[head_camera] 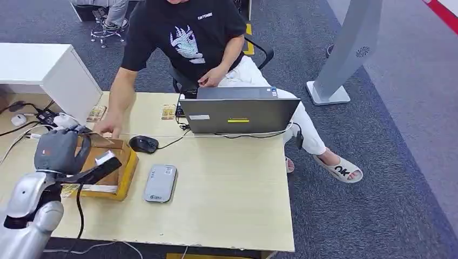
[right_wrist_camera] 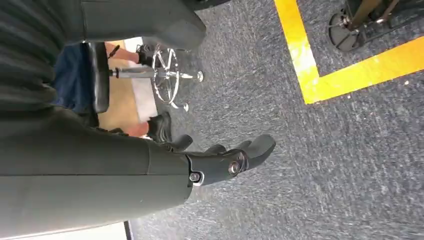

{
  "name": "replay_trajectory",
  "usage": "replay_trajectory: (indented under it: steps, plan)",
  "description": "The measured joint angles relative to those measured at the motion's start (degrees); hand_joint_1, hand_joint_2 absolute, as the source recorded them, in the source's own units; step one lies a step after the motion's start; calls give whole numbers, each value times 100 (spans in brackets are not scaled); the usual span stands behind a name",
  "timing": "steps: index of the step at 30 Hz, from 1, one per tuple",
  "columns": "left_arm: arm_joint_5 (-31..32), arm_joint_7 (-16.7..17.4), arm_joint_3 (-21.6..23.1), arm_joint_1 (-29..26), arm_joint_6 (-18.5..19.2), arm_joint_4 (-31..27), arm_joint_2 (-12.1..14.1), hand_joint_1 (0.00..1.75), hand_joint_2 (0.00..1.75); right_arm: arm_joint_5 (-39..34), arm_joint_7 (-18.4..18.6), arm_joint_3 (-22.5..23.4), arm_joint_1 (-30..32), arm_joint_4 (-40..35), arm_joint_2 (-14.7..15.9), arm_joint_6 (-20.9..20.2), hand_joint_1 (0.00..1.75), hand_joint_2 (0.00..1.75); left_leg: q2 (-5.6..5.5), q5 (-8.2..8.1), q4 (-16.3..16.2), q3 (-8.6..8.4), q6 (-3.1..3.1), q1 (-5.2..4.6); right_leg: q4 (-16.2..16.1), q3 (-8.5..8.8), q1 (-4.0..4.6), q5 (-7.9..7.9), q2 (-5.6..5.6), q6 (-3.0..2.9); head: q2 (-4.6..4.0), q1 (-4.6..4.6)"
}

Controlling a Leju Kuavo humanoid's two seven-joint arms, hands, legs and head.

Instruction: Pass the card to the sensor for recognition and then transmit it.

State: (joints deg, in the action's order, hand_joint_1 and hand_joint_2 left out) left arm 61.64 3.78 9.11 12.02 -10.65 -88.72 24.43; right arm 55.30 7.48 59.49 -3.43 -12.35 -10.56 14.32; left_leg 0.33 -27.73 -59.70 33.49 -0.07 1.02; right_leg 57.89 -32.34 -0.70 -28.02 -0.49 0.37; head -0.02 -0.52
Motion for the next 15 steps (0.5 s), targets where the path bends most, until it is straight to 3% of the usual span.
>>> replay_trajectory:
  steps: [8, 12, 15]
  plan:
    - [-39, -284, -332, 1072, -430, 967, -168, 175, 175, 212, 11, -96, -29, 0, 41, -35, 0, 175, 2, 2, -1, 1, -4, 3, 2, -4, 0, 0, 4, 0, 0, 0]
    - [-50, -306, -472, 1487, -557, 1304, -168, 175, 175, 253, 41, -107, -29, 0, 70, -33, 0, 175, 4, 3, -1, 1, -4, 3, 3, -6, 1, 1, 8, -1, 0, -2]
    - [63, -253, -588, 2096, -599, 1586, -142, 175, 175, 313, 61, -122, -39, 2, 94, -35, 0, 175, -2, 13, -3, 17, -6, 15, 2, -14, 17, 10, -1, -12, 0, 11]
